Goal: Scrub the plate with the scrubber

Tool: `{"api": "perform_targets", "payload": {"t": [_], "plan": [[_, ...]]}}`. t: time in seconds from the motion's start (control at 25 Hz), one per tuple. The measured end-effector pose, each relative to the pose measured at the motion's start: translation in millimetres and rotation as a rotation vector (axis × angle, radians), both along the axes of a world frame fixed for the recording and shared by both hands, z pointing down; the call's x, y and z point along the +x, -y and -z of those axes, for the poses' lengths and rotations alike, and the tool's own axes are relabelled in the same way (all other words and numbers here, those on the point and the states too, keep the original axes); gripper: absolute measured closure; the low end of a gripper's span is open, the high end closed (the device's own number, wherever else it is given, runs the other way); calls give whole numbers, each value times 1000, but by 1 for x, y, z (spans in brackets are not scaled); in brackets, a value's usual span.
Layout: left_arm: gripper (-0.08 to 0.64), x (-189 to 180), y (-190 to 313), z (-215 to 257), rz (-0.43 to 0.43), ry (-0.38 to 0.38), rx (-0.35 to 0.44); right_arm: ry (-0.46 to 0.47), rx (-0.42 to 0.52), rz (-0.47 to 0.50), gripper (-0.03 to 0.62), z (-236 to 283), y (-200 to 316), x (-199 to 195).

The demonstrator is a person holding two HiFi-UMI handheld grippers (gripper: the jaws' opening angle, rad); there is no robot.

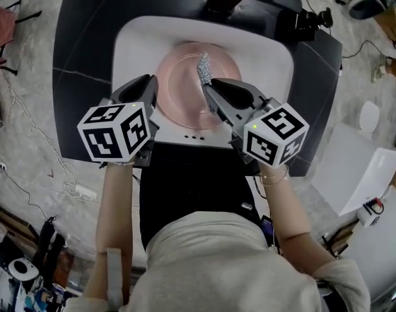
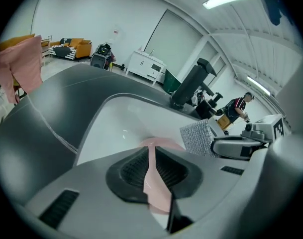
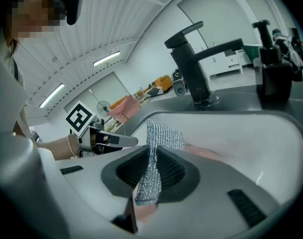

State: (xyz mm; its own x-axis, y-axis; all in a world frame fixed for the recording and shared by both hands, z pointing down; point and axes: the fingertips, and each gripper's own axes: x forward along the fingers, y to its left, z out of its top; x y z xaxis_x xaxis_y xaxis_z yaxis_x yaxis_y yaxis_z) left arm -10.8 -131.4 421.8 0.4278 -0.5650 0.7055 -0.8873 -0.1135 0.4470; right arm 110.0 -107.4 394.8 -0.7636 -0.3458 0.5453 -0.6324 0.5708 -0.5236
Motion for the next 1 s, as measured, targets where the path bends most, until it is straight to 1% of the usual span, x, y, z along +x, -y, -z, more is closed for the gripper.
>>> {"api": "perform_targets", "payload": {"t": [0.16, 0.36, 0.44, 0.48, 0.64, 0.76, 0.88, 1.0], "plan": [[525, 2, -1, -15, -5, 24, -36, -31, -9, 40, 529, -10, 2, -3], [509, 8, -5, -34, -65, 46, -83, -31, -31, 43, 529, -21, 3, -5], [436, 9, -3, -41, -90, 49, -97, -39, -33, 50, 529, -26, 3, -7], [417, 10, -2, -45, -98, 54, -104, -43, -33, 49, 529, -28, 3, -7], [417, 7, 1, -60, -106, 78, -145, -54, -44, 36, 529, -35, 4, -6], [422, 6, -1, -70, -113, 80, -190, -57, -62, 38, 529, -38, 1, -6], [423, 6, -4, -81, -118, 91, -230, -68, -74, 56, 528, -42, -1, -9], [433, 5, -5, -88, -128, 91, -248, -115, -67, 94, 529, -49, -3, -13]]}}
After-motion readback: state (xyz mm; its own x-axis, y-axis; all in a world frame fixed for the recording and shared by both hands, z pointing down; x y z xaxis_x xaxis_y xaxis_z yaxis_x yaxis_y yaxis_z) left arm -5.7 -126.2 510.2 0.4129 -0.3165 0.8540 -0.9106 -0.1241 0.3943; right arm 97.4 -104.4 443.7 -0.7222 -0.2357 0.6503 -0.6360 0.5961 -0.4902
